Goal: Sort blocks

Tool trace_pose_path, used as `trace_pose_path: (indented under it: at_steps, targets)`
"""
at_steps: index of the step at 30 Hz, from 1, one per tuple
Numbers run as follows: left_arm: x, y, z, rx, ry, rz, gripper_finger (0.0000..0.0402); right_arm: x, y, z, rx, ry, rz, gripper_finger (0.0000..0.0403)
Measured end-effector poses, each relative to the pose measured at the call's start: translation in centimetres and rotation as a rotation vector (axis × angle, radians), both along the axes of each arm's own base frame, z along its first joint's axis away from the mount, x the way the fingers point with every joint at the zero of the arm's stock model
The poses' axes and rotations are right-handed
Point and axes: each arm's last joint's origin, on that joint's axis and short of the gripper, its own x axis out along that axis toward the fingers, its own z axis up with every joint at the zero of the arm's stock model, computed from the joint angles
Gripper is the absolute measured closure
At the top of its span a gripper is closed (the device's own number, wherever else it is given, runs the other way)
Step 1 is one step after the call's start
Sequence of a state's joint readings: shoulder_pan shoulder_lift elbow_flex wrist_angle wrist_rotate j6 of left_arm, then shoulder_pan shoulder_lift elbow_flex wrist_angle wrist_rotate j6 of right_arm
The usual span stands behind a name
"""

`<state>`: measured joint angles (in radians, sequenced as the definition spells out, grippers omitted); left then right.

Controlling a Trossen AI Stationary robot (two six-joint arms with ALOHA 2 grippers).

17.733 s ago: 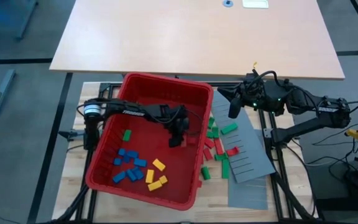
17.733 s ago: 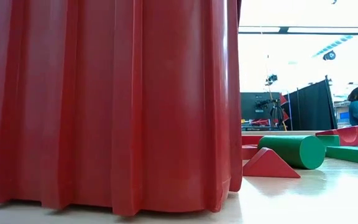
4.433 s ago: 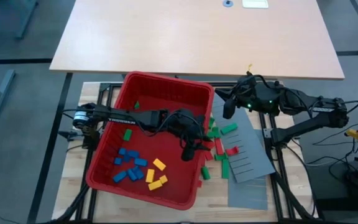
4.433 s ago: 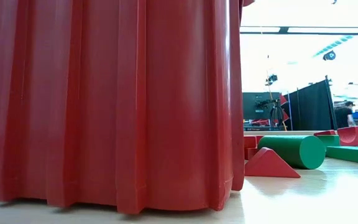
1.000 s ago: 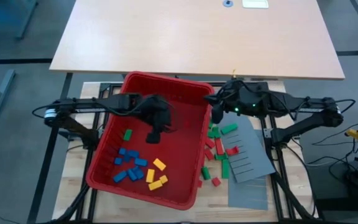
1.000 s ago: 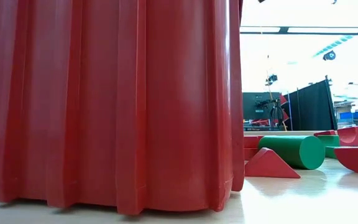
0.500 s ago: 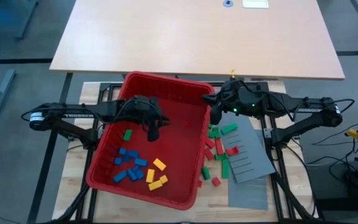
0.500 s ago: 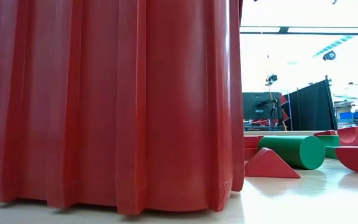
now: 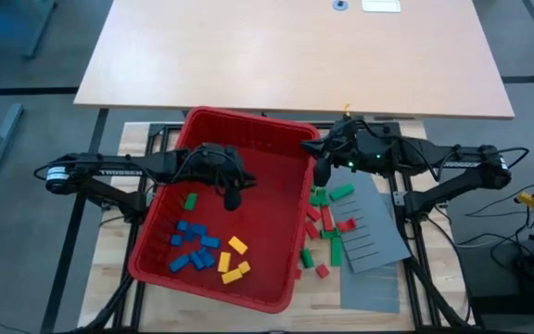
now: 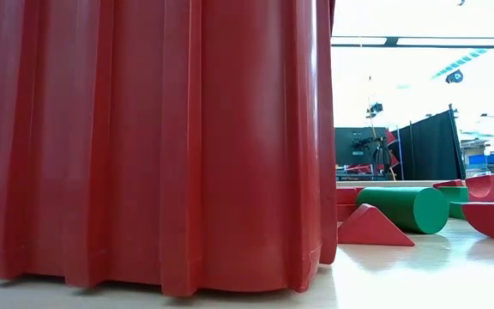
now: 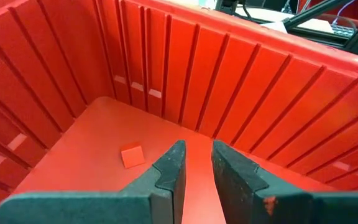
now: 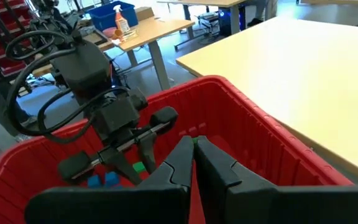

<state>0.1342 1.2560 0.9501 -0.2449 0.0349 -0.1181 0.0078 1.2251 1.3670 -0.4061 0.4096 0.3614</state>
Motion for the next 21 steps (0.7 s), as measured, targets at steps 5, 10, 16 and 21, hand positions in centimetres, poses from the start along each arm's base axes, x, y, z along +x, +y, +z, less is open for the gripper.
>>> trace_pose_path:
  at_steps: [5,10,16,21]
  targets:
    - [0.0,0.0,0.0,-0.012,0.003,0.002,0.0337,-0.1,0.0,0.1,0.014,-0.008,-0.005,0.0403]
    - [-0.3,-0.3,-0.5,-0.067,0.054,-0.036,0.0336,-0.1,0.0,0.0,0.066,-0.032,-0.023,0.0403]
    - [-0.9,-0.4,-1.4,-0.094,0.159,-0.051,0.0336,-0.1,0.0,0.1,0.088,-0.044,-0.033,0.0403]
    - [-1.0,-0.3,-1.8,-0.043,0.17,-0.047,0.0336,0.0,0.0,0.1,0.089,-0.05,-0.033,0.0403]
